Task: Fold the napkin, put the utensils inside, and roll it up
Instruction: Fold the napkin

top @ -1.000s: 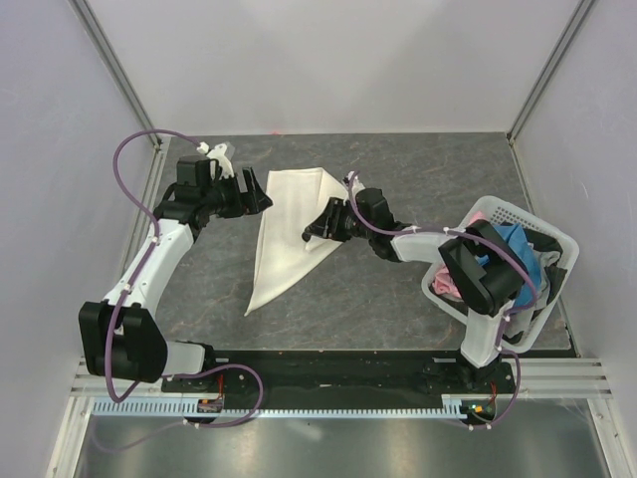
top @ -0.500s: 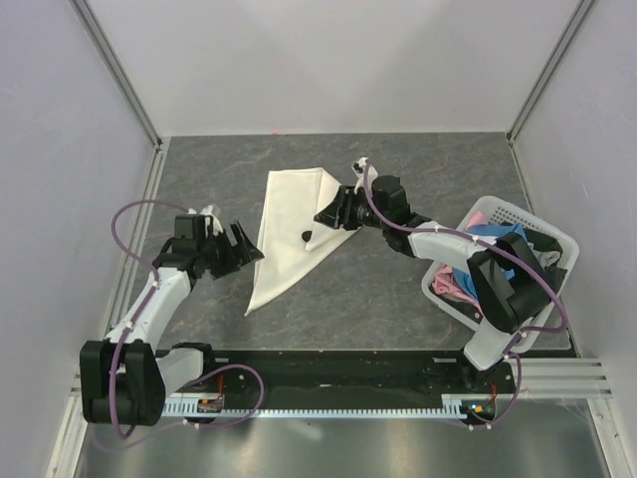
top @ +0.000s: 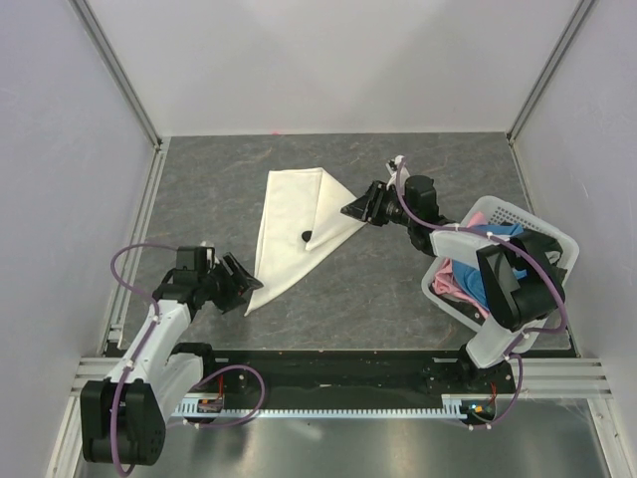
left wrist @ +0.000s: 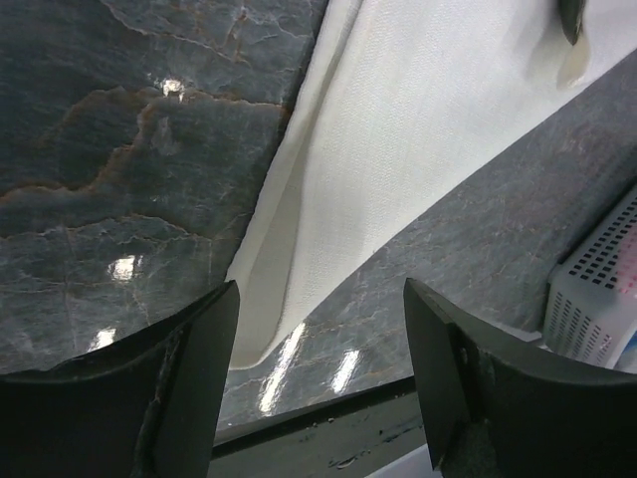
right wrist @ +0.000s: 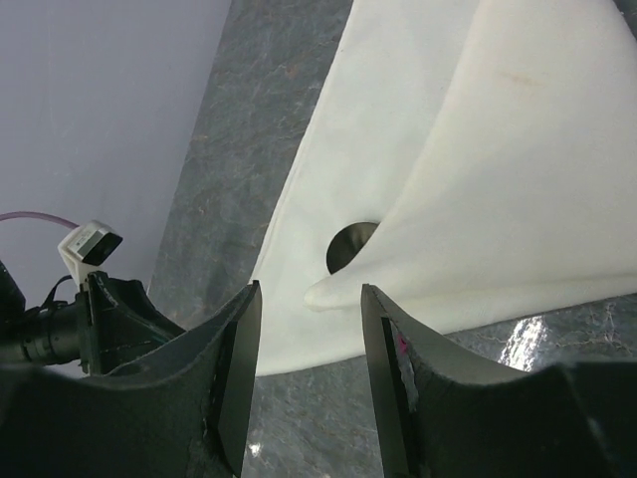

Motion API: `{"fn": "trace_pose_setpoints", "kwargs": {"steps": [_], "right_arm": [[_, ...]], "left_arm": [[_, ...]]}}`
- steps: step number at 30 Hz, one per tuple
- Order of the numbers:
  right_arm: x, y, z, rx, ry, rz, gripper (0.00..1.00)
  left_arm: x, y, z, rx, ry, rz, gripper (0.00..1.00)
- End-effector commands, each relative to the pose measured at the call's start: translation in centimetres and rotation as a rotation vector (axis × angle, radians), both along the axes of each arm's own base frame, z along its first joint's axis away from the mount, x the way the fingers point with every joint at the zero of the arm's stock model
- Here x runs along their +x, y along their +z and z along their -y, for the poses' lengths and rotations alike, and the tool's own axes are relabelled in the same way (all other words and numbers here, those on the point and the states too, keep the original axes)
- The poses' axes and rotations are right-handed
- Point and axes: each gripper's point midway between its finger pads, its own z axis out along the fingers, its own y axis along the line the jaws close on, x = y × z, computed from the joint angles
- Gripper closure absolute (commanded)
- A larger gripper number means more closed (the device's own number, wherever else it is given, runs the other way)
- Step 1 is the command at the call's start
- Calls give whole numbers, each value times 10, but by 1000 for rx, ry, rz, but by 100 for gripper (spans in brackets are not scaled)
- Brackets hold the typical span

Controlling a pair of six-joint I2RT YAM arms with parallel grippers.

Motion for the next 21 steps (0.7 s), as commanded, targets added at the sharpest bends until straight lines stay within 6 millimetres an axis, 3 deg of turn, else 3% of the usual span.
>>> {"fn": "trace_pose_setpoints", "kwargs": {"steps": [1,5,12,21], "right_arm": [[-3,40,-4,75,37,109,47],[-2,39,-3,94,38,100,47],[1,39,0,117,42,96,47],[6,29,4,140,43,66,47]], "left_arm": [[-12,-15,-2,-23,97,-126,29],[-19,-23,-4,-20,128,-192,38],[-25,-28,-13,33,182,-269,41],[-30,-33,-14,28,209,-307,54]]}}
